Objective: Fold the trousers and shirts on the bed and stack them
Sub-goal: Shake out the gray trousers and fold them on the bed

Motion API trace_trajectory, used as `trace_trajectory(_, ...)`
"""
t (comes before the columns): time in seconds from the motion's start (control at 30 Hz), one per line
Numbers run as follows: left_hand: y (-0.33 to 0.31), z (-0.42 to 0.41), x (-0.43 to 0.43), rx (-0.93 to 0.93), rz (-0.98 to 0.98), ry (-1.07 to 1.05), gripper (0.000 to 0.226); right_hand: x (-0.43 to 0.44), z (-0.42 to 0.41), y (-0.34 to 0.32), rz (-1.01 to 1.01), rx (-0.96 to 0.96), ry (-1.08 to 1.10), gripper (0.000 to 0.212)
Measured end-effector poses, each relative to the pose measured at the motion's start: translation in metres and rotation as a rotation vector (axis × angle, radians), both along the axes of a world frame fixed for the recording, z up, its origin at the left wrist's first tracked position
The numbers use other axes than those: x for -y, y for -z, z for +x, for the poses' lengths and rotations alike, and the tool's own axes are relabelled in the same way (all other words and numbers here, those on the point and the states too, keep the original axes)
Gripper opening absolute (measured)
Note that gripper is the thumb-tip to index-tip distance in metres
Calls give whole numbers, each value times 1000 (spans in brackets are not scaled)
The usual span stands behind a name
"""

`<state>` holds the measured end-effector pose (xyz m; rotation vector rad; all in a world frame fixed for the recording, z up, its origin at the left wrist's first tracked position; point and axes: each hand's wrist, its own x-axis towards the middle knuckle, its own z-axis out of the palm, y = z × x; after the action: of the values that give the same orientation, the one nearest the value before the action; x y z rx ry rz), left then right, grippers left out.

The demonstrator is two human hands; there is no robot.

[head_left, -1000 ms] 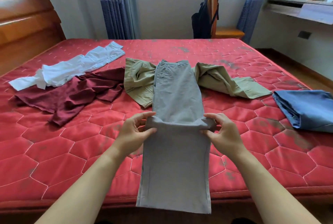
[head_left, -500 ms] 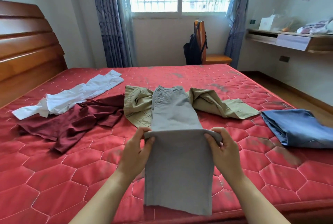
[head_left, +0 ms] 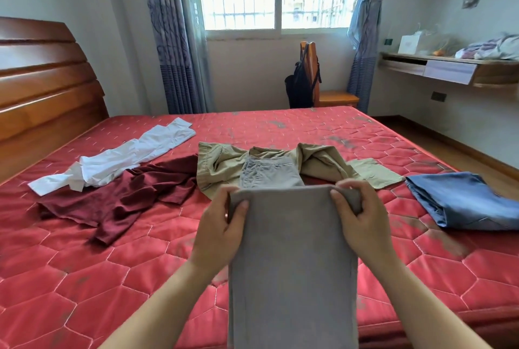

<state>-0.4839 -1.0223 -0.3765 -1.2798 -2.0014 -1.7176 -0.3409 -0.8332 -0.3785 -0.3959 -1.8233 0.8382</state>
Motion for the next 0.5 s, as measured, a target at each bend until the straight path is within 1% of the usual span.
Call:
trace_trajectory(0.03,-10,-14,-16,-5,-24,-48,8,-16,-20,-8,8,47,15,12)
trace_trajectory(0.07,-21,-34,-33,13,-87,-96,9,-37,-44,-18,-3,135,38,17)
trace_trajectory(0.1,-33,-55,-50,74,-201,-149,21,-59,-66,-28,-50,271,62,29)
trace_trajectory(0.13,-41,-76,-62,157,-334,-203,37,-77,-83,-35,-128,411,107,43)
trace_trajectory(0.17,-44,-94,-69,229,-461,-250,51,-90,-94,-37,-201,506,161,52)
trace_trajectory(0.2,-39,-105,-72,257,-567,-291,59,-97,-99,-31,-232,546,205,55)
trace_trajectory(0.27,-6,-105,-65,260,-692,-306,62,-89,-90,0,-195,551,190,53)
trace_trajectory(0.33,48,-88,-51,295,-733,-263,56,-68,-71,51,-141,596,89,50)
trace_trajectory(0.43,117,-68,-36,383,-833,-263,53,-52,-51,118,-211,774,45,50)
trace_trajectory(0.5,144,-64,-35,440,-824,-307,54,-51,-46,149,-292,817,65,52)
